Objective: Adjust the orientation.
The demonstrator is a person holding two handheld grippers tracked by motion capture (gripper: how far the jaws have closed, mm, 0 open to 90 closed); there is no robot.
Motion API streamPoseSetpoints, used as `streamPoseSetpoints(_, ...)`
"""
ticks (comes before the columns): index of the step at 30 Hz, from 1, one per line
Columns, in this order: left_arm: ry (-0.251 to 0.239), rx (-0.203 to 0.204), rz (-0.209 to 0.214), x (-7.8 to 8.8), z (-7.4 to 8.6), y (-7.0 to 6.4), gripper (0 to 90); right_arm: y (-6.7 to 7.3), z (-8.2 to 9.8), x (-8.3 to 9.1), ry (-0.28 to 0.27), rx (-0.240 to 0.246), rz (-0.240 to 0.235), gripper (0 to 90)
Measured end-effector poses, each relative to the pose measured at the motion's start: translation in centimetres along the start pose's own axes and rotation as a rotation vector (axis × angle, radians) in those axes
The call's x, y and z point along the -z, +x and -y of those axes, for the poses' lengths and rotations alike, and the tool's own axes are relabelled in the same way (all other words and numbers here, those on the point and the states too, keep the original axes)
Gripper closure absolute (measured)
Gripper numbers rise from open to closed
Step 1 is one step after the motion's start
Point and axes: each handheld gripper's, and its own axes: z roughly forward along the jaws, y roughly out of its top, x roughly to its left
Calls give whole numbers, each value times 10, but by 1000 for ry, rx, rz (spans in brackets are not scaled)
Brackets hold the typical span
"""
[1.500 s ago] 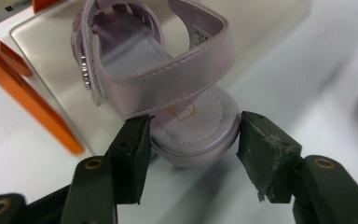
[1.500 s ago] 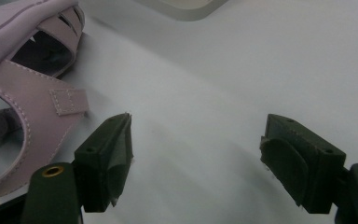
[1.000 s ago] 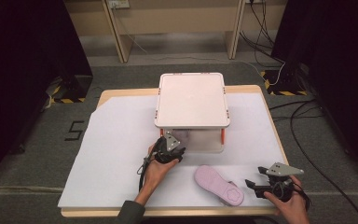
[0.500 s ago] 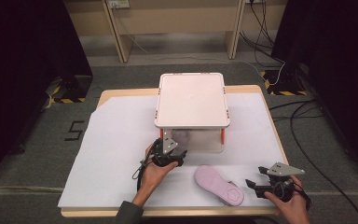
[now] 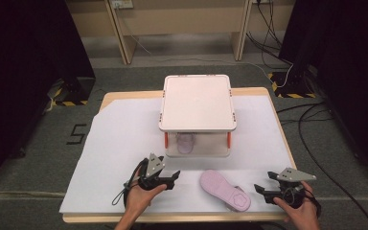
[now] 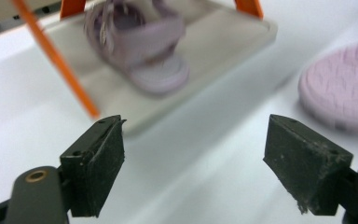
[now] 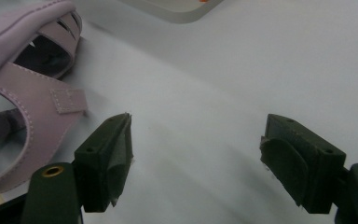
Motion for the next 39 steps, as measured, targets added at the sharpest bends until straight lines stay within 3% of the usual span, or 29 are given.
streamPoseSetpoints(5, 43, 21, 3, 17, 24, 1, 191, 3, -1, 2, -17, -15, -26, 252)
streamPoseSetpoints(13, 52, 6, -9, 35, 36, -6, 177, 15, -7, 5, -53, -18, -69, 253)
streamPoseSetpoints(21, 72, -9, -13, 29, 38, -3, 177, 36, -16, 7, -88, -25, -133, 269)
streamPoseSetpoints(27, 70, -1, -25, 30, 40, 0, 179, 45, -29, 17, -145, -11, -136, 269)
streamPoseSetpoints(29, 71, -2, -27, 30, 40, 0, 179, 50, -32, 19, -161, -7, -158, 269)
streamPoseSetpoints(31, 73, -1, -24, 30, 40, -1, 179, 60, -35, 20, -164, -25, -213, 267)
streamPoseSetpoints(33, 67, 1, -18, 29, 40, -2, 180, 80, -39, 16, -137, 30, -262, 279)
streamPoseSetpoints(35, 68, -4, -19, 30, 39, -2, 180, 103, -39, 7, -70, 124, -254, 300)
streamPoseSetpoints(36, 67, -3, -16, 30, 39, -2, 181, 113, -38, 0, -28, 178, -230, 285)
streamPoseSetpoints(37, 66, -3, -17, 31, 39, -2, 181, 121, -37, -6, -16, 228, -172, 257)
streamPoseSetpoints(38, 65, -4, -18, 31, 39, -2, 181, 125, -38, -10, -4, 249, -138, 249)
streamPoseSetpoints(39, 64, -5, -17, 31, 39, -2, 181, 125, -39, -12, 1, 245, -136, 247)
